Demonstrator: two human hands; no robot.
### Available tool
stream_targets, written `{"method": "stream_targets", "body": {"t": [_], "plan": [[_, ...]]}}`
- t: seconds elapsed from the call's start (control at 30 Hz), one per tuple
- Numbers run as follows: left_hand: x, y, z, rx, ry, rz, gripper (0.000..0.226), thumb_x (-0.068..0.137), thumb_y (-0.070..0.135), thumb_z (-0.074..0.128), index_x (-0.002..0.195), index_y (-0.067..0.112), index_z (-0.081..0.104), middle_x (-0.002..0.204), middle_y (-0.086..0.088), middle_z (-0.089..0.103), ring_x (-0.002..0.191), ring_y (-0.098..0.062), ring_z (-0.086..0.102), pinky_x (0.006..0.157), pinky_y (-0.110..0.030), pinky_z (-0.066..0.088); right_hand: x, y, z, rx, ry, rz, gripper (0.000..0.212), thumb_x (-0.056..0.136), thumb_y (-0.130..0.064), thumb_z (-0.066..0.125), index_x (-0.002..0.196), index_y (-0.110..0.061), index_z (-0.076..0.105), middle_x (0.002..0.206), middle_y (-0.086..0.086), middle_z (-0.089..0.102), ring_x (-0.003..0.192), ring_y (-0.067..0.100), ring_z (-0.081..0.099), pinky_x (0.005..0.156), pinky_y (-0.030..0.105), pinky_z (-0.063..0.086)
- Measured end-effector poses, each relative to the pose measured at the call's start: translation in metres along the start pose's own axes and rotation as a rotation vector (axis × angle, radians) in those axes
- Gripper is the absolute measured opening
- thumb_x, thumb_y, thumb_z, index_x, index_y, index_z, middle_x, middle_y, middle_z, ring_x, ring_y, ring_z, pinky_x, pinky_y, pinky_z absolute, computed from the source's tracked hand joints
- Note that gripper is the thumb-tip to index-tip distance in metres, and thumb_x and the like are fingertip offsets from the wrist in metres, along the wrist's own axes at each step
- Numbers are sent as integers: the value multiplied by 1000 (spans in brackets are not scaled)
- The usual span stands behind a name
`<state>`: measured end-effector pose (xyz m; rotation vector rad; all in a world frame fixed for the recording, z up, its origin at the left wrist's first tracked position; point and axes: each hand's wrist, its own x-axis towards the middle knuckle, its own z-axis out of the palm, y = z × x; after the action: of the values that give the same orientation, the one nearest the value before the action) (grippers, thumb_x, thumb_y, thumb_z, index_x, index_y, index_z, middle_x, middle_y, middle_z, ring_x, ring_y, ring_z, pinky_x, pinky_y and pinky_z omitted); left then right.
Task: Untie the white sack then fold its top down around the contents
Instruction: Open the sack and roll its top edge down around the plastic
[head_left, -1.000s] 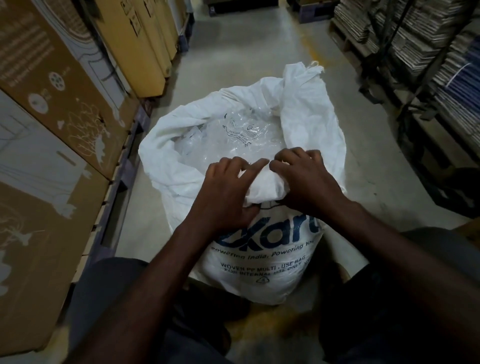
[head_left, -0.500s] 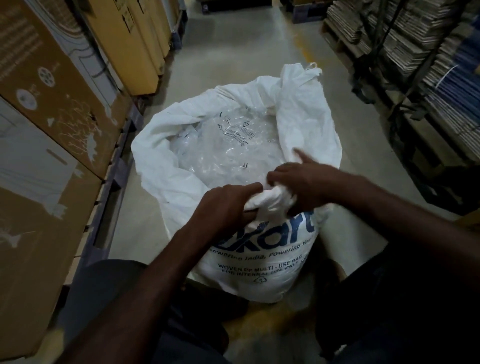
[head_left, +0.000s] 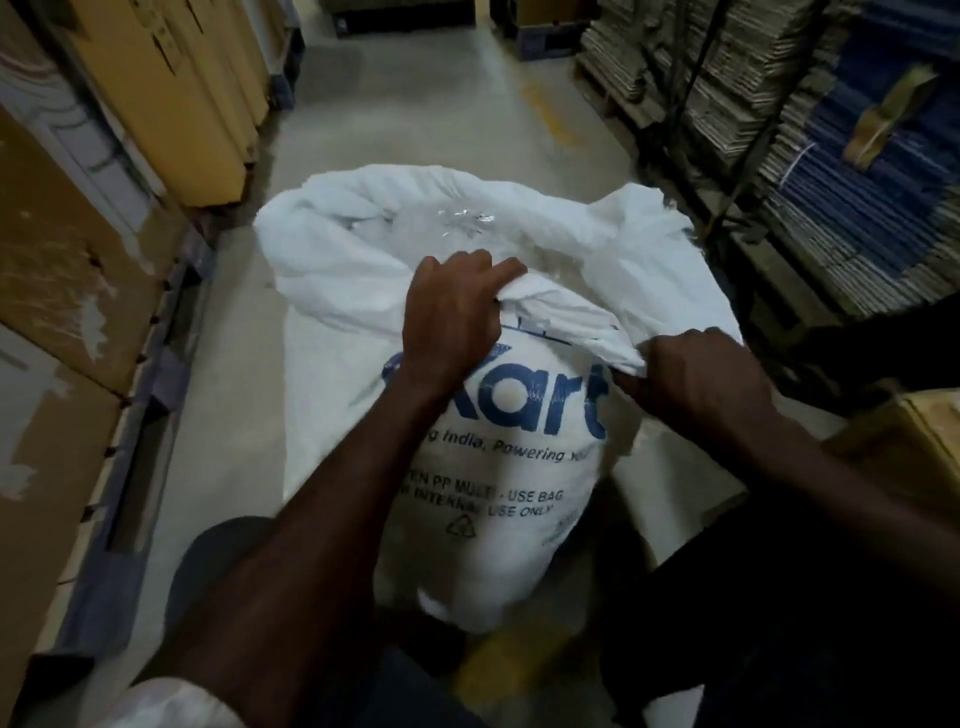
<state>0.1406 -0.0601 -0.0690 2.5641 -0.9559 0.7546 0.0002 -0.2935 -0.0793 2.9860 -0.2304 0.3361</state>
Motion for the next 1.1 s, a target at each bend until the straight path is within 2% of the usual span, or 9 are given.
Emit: {"method": "stream_targets", "body": {"t": [0.2, 0.4, 0.47, 0.6, 0.73, 0.87, 0.97, 1.03, 1.1], "plan": [[-4, -34, -21, -27, 129, 26, 41, 76, 6, 70, 112, 24, 79, 88, -3, 67, 83, -33, 58, 75, -39, 36, -23, -61, -25, 13, 42, 31, 44, 88, -59, 68, 65, -24, 53, 55, 7, 58, 51, 33, 59, 66, 36, 31], [-67, -98, -51, -47, -92, -160, 32, 75, 13, 74, 104, 24, 82, 104, -1, 65, 91, -31, 66, 76, -43, 52, -10, -107, -22, 136, 37, -280, 57, 79, -63, 72, 123, -27, 64, 133, 13, 56, 132, 31, 52, 118, 72, 18], [-89, -113, -64, -48, -146, -253, 32, 74, 16, 70, 104, 25, 80, 110, 2, 65, 95, -30, 68, 78, -43, 55, -8, -125, -21, 157, 50, -486, 60, 82, -61, 71, 125, -21, 61, 143, 16, 50, 136, 33, 49, 122, 68, 18], [-111, -126, -83, -16, -256, -276, 49, 69, 11, 75, 113, 30, 76, 126, 3, 66, 113, -34, 68, 100, -55, 53, -13, -154, -15, 190, 75, -649, 53, 83, -52, 70, 118, -15, 57, 130, 13, 53, 106, 30, 54, 89, 45, 45], [-124, -100, -97, 21, -555, -115, 79, 78, 23, 89, 149, 40, 58, 165, 9, 47, 164, -21, 28, 132, -62, -8, -15, -164, -1, 231, 135, -634, 30, 89, -17, 68, 116, -17, 55, 99, 8, 53, 68, 27, 51, 56, 38, 39], [-124, -73, -85, 6, -546, -62, 76, 75, 29, 91, 144, 35, 58, 128, 7, 64, 134, -16, 59, 135, -56, 0, -16, -161, 0, 255, 210, -625, 24, 88, -7, 64, 110, -15, 57, 78, 5, 52, 47, 30, 50, 46, 31, 23], [-115, -61, -81, 50, -362, -45, 52, 71, 35, 90, 119, 30, 70, 96, 4, 66, 90, -28, 68, 94, -45, 52, -13, -155, -8, 282, 361, -616, 15, 88, -3, 52, 96, -14, 60, 71, 6, 51, 47, 29, 48, 48, 32, 23], [-111, -54, -82, 77, -244, -103, 47, 71, 39, 91, 112, 28, 70, 100, 3, 65, 80, -29, 67, 66, -38, 52, -11, -152, -13, 304, 415, -586, 20, 85, 1, 50, 94, -15, 57, 73, 7, 50, 51, 29, 47, 50, 35, 31], [-111, -54, -81, 90, -178, -156, 54, 73, 35, 92, 121, 29, 69, 120, 5, 64, 92, -27, 67, 65, -39, 57, -17, -151, -15, 329, 346, -575, 20, 84, -2, 57, 100, -15, 55, 81, 8, 53, 58, 29, 50, 55, 38, 39]]}}
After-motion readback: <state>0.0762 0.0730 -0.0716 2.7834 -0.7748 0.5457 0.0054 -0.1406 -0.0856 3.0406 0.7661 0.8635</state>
